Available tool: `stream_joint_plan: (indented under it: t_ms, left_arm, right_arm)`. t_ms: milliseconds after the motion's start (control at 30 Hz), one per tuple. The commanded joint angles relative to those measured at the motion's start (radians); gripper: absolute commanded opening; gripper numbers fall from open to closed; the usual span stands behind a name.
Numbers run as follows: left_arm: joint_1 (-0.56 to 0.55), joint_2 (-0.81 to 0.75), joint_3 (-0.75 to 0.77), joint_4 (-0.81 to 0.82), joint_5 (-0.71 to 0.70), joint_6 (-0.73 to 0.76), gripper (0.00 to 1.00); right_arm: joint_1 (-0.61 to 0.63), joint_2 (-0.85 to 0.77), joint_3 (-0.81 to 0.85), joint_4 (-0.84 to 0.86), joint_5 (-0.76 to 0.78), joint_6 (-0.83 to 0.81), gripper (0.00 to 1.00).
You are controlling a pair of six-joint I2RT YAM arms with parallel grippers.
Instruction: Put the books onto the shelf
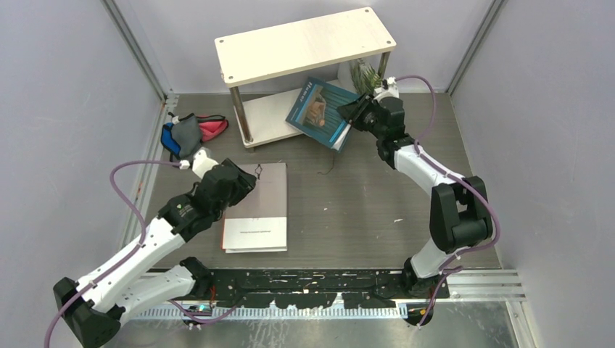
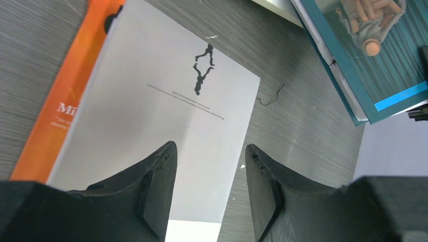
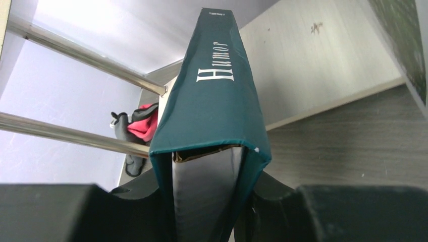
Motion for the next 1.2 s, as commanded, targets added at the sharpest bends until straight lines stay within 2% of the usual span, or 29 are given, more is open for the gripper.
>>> stream_joint_plan:
  t_ms: [0, 367, 700, 900, 1167]
  left_arm:
    - [0.015, -0.061, -0.011, -0.054, -0.072, 0.054, 0.53]
    - [0.06, -0.138, -0.088, -0.109, -0.098, 0.105, 0.55]
    - [0.103, -0.182, -0.106, -0.143, -0.097, 0.146, 0.56]
    - [0.133, -0.202, -0.121, -0.155, -0.085, 0.159, 0.57]
    - [0.164, -0.236, -0.126, -0.179, -0.084, 0.173, 0.57]
  right_arm:
    - [0.017, 0.03, 0.079, 0.111, 0.067, -0.115, 0.37]
    - [0.126, 0.125, 0.112, 0.123, 0.311, -0.43, 0.37]
    - [0.141, 0.197, 0.141, 0.095, 0.454, -0.618, 0.38]
    - [0.136, 0.254, 0.174, 0.092, 0.486, -0.699, 0.4]
    - [0.092, 0.321, 0.23, 0.087, 0.482, -0.703, 0.43]
